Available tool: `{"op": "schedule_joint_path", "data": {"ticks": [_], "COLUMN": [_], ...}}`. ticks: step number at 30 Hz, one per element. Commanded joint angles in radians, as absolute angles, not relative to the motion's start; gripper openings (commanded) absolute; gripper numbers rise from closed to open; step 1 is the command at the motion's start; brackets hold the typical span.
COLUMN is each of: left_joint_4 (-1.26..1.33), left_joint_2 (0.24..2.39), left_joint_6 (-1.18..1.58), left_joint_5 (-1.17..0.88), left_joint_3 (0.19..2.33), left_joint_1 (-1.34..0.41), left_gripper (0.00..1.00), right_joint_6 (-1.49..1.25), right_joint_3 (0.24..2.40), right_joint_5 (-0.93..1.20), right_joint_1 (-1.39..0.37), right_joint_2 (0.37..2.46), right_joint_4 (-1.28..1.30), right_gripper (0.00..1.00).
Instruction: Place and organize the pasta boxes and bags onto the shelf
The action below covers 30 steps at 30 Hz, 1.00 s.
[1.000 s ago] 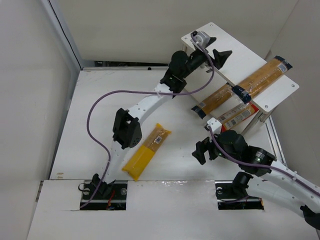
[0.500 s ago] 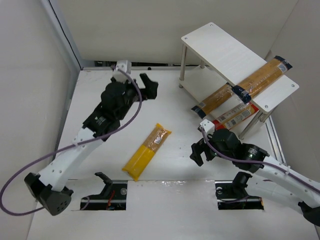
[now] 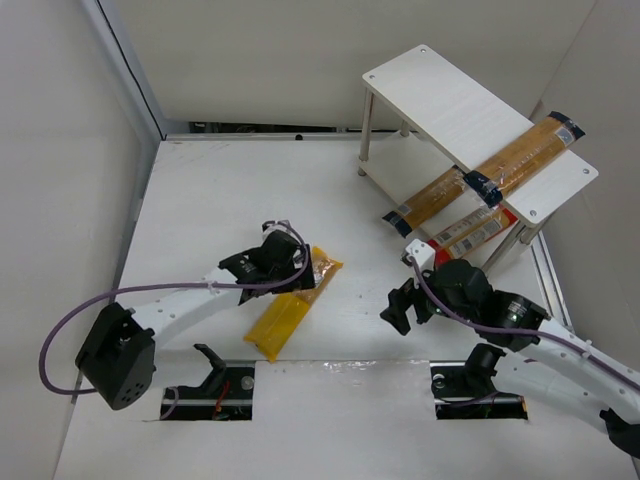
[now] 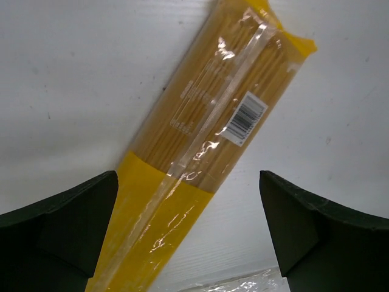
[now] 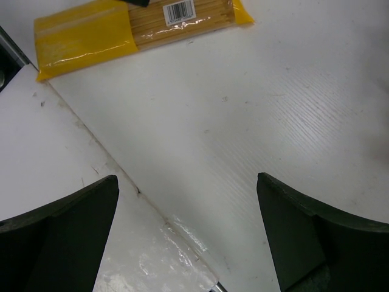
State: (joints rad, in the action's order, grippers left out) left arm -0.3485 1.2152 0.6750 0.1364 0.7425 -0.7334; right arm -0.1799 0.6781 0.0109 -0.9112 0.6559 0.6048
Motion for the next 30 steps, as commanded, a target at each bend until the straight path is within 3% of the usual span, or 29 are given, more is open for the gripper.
{"op": "schedule_joint_path", "data": {"ticks": [1,6,16,18,19,26,30], "left_joint_4": [-0.316,-0.377,-0.339,-0.386,-0.429,-0.593,-0.740], "left_joint_2": [1.244,1.316,1.481,1.538,1.572,1.805,1.766], "left_joint_6": [0.776,0.859,0.827,0.862,0.871,0.963,1.046], "left_joint_5": [0.068,0.152,0.109,0.146,0.158,0.296,0.486], "left_joint_3": [0.660,0.621,0.666,0.695,0.706,0.897,1.018], "left_joint_1": [-0.761,-0.865,-1.121,-1.121,-1.121,-1.121,-1.121], "left_gripper": [1.00,1.00,0.96,0.85,0.71,0.00,0.00], "right_joint_6": [-0.170,-0.152,-0.141,-0.141,-0.141,-0.152,-0.152], "right_joint_3": [0.704,0.704,0.704,0.704,0.704,0.704,0.704], "right_joint_5": [0.041,0.074,0.084,0.084,0.075,0.057,0.057], "right_joint_1": [-0.917,-0.917,-0.917,-0.917,-0.917,-0.917,-0.917], "right_joint_2": [0.667,0.699,0.709,0.709,0.709,0.687,0.640], "right_joint_4": [0.551,0.551,0.528,0.537,0.537,0.537,0.537], "right_gripper": [1.00,1.00,1.00,1.00,1.00,1.00,1.00]}}
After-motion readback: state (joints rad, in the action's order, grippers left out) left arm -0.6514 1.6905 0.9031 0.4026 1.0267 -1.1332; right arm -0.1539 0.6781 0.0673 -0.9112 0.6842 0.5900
